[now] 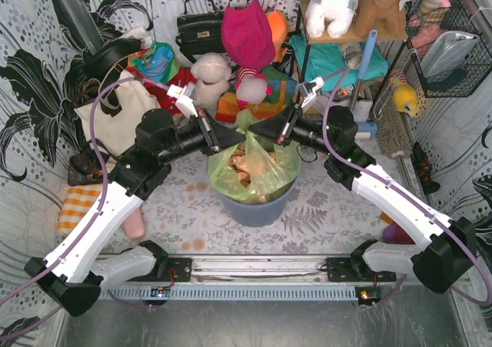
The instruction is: Tie the trash bag
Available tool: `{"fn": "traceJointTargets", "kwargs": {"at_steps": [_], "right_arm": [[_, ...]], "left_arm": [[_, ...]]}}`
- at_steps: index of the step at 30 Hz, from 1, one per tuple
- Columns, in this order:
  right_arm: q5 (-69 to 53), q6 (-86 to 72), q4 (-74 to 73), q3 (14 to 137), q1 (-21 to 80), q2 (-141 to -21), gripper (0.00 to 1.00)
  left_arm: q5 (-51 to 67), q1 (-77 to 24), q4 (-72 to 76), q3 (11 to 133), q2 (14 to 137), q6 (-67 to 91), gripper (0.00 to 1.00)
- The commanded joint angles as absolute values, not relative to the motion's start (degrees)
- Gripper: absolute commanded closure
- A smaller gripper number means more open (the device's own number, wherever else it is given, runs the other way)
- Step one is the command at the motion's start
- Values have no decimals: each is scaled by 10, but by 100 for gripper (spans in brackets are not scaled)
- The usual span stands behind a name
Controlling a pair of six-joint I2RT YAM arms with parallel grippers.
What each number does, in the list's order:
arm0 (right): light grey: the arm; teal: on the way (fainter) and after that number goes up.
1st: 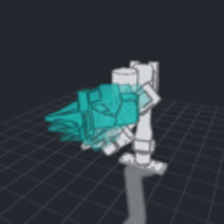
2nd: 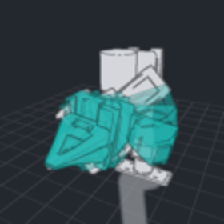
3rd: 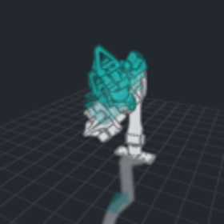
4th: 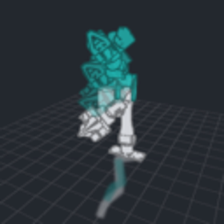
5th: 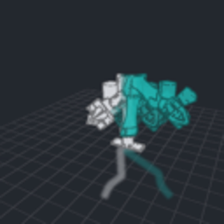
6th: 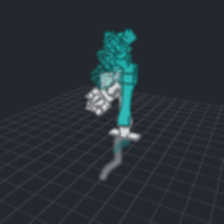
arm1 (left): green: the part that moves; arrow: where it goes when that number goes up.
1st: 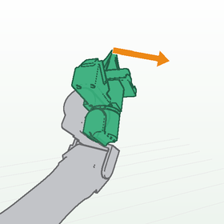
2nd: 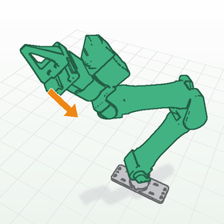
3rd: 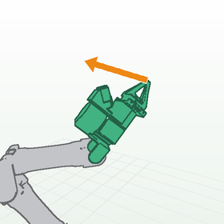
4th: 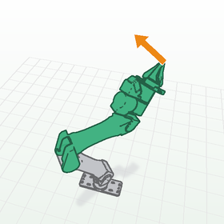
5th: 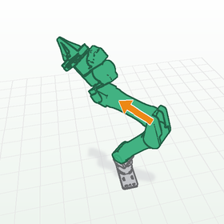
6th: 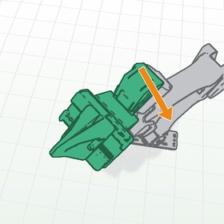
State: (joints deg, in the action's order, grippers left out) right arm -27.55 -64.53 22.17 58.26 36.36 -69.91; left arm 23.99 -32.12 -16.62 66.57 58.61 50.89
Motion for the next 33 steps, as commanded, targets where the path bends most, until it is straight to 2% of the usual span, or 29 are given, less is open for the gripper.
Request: {"fn": "traceJointTargets", "kwargs": {"at_steps": [1, 7, 17, 28, 32, 33], "right_arm": [[-208, -594, 208, 632, 367, -683, 100], [-173, -565, 170, 660, 367, -662, 100], [-114, -501, 101, 708, 367, -598, 100], [-83, -431, 24, 789, 367, -615, 100], [-40, -417, -66, 804, 367, -617, 100], [-26, -411, -94, 805, 367, -614, 94]], "left_arm": [[250, -320, -133, 733, 604, 470, 100], [247, -320, -141, 778, 618, 454, 100], [201, -320, -159, 814, 564, 434, 100], [87, -320, -240, 876, 569, 372, 100], [69, -320, -262, 877, 574, 364, 100], [68, -320, -264, 877, 572, 363, 99]]}}
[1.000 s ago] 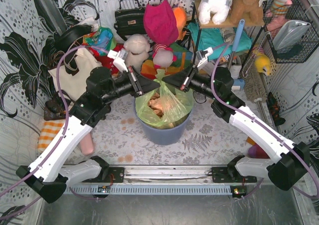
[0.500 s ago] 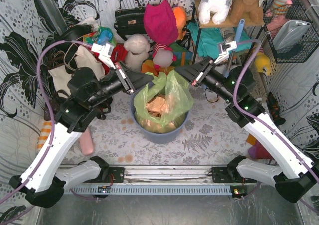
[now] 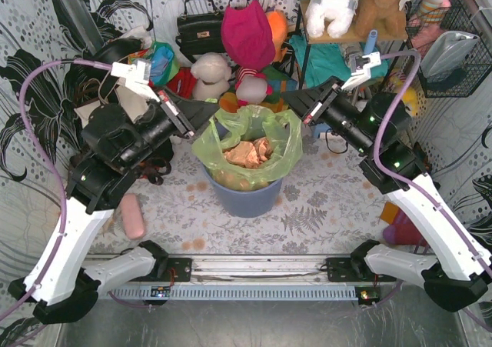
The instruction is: Tie the trash bag
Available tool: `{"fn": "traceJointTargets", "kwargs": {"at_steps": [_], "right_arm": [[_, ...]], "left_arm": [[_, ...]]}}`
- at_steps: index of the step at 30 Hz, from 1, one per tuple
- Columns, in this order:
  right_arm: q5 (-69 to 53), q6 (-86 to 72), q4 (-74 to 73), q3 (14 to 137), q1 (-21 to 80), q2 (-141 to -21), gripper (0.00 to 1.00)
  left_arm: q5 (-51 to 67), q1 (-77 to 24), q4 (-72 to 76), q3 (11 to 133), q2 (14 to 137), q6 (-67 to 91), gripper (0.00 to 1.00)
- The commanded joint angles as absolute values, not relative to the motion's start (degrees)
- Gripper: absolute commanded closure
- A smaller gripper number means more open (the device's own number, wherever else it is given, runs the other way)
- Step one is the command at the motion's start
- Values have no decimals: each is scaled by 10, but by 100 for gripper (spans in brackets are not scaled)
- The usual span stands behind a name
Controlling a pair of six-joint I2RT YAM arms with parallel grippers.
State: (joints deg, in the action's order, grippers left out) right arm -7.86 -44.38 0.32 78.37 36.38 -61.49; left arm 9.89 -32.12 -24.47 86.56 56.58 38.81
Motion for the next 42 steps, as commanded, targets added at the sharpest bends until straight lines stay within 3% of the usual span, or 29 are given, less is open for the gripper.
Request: {"fn": "traceJointTargets", "kwargs": {"at_steps": [1, 3, 5, 9, 17, 34, 42], "right_arm": [[-14, -405, -116, 802, 368, -609, 83], [-4, -395, -146, 791, 367, -599, 59], [-7, -390, -169, 782, 367, -590, 44], [-21, -388, -195, 768, 367, -573, 32], [-56, -392, -238, 764, 367, -566, 24], [88, -341, -304, 771, 367, -571, 17], [-15, -348, -213, 728, 367, -575, 21]], "left_arm": [[66, -320, -266, 875, 569, 363, 95], [63, -320, -267, 872, 565, 362, 78], [62, -320, -268, 872, 561, 363, 56], [85, -320, -288, 889, 570, 356, 42], [111, -320, -358, 905, 581, 349, 38], [160, -320, -314, 874, 593, 370, 38], [158, -320, -309, 865, 586, 373, 38]]}}
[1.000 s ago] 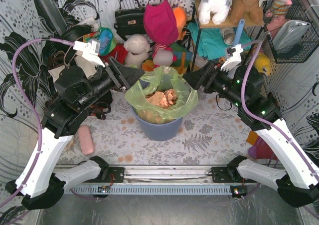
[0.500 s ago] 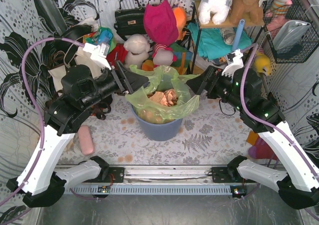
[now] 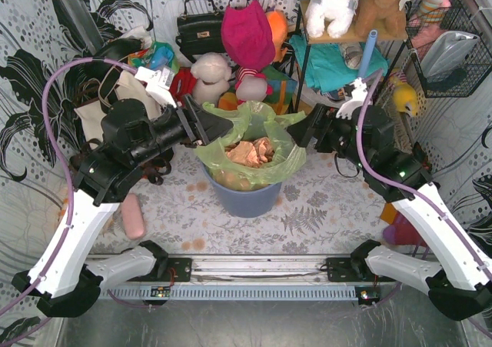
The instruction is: Tie the trash bag
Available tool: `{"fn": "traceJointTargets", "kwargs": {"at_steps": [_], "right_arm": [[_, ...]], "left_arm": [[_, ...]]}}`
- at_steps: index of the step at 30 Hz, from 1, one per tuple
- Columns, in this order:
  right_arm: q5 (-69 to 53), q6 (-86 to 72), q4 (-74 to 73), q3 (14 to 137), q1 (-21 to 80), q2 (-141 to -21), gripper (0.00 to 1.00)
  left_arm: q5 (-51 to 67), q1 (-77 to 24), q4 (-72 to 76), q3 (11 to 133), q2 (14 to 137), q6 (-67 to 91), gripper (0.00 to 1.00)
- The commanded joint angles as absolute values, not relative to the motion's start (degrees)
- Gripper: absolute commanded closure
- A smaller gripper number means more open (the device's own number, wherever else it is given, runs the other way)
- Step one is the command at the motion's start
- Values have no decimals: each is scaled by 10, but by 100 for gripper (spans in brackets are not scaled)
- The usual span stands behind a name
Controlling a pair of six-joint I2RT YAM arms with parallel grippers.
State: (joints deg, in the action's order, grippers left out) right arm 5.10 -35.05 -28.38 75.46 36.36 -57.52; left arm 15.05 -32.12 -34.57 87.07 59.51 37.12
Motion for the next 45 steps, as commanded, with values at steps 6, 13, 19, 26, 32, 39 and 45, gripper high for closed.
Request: {"fn": "traceJointTargets", "kwargs": {"at_steps": [6, 13, 19, 26, 32, 39, 45], "right_arm": [[-144, -401, -88, 691, 368, -600, 37], [-211, -463, 73, 658, 367, -613, 54], [-262, -504, 182, 683, 367, -651, 64], [-298, -550, 280, 749, 364, -707, 67], [-283, -518, 244, 890, 355, -748, 69], [-264, -496, 240, 946, 344, -756, 70], [-242, -486, 224, 884, 344, -718, 65]], "left_arm": [[163, -320, -296, 858, 586, 375, 38], [178, -320, -257, 847, 587, 372, 39], [210, -320, -211, 844, 600, 378, 39], [209, -318, -199, 893, 614, 363, 39], [169, -318, -198, 980, 619, 338, 39], [122, -318, -169, 984, 593, 325, 39], [93, -318, -165, 931, 557, 326, 38]]}}
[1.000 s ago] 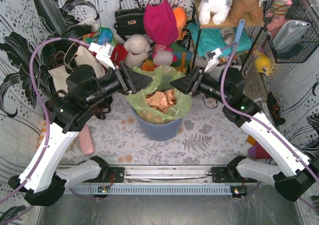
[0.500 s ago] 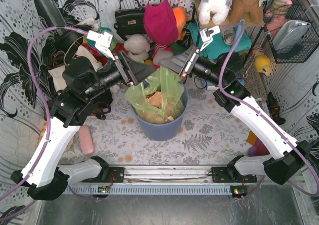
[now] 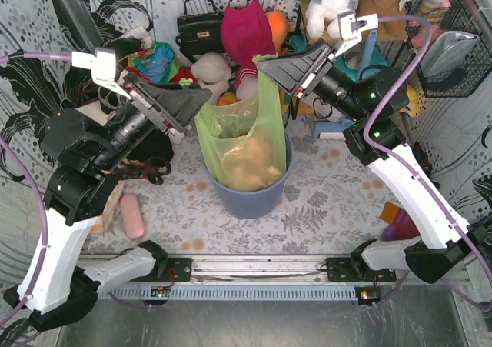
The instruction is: Tie the trash bag
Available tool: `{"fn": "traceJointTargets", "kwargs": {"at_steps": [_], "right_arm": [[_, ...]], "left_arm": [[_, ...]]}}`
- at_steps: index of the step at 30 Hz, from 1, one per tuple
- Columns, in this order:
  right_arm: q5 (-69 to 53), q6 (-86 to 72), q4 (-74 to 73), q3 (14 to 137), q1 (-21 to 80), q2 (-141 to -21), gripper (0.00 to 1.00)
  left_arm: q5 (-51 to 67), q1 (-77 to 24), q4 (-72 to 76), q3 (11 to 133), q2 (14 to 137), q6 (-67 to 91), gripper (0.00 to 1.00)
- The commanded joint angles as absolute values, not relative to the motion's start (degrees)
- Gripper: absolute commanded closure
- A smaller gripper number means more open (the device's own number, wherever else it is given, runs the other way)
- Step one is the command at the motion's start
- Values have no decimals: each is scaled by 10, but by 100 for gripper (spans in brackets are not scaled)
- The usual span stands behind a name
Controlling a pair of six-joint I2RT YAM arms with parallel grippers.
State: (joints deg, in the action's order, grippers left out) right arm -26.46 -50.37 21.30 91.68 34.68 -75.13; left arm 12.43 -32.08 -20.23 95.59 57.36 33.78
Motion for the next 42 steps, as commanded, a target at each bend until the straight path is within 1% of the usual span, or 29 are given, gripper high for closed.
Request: {"fn": "traceJointTargets", "kwargs": {"at_steps": [1, 5, 7, 8, 10, 12, 15, 17, 22, 24, 26, 29, 32, 34, 38, 42], "right_arm": [[-238, -485, 218, 868, 344, -712, 61], [-237, -486, 202, 813, 344, -692, 44], [-242, -485, 196, 802, 344, -688, 37], [-246, -484, 191, 800, 344, -687, 34], [-255, -480, 188, 801, 344, -690, 32], [-265, -479, 187, 813, 344, -696, 34], [-281, -475, 183, 859, 344, -716, 43], [-289, -466, 163, 913, 344, -736, 47], [-286, -437, 101, 1091, 344, -792, 50], [-284, -430, 84, 1141, 344, -808, 51], [-280, -426, 70, 1160, 344, -811, 51], [-273, -422, 68, 1124, 344, -791, 51], [-246, -418, 73, 1036, 344, -756, 51], [-231, -416, 75, 992, 344, -730, 51], [-209, -408, 73, 942, 344, -703, 51], [-188, -398, 59, 918, 344, -688, 52]], "left_arm": [[94, -318, -166, 924, 555, 325, 38], [103, -318, -174, 912, 553, 325, 36], [109, -318, -176, 912, 556, 326, 36], [113, -318, -177, 912, 558, 327, 35], [118, -318, -177, 912, 562, 331, 35], [127, -318, -173, 912, 567, 335, 35], [145, -318, -167, 929, 581, 340, 35], [154, -318, -167, 964, 598, 339, 35], [178, -318, -204, 1114, 665, 324, 35], [186, -318, -222, 1170, 694, 322, 36], [189, -318, -232, 1192, 702, 324, 36], [173, -318, -265, 1187, 691, 320, 35], [132, -318, -315, 1163, 665, 317, 36], [125, -318, -325, 1122, 640, 330, 35], [190, -318, -317, 1029, 604, 366, 37], [264, -319, -259, 923, 574, 398, 39]]}}
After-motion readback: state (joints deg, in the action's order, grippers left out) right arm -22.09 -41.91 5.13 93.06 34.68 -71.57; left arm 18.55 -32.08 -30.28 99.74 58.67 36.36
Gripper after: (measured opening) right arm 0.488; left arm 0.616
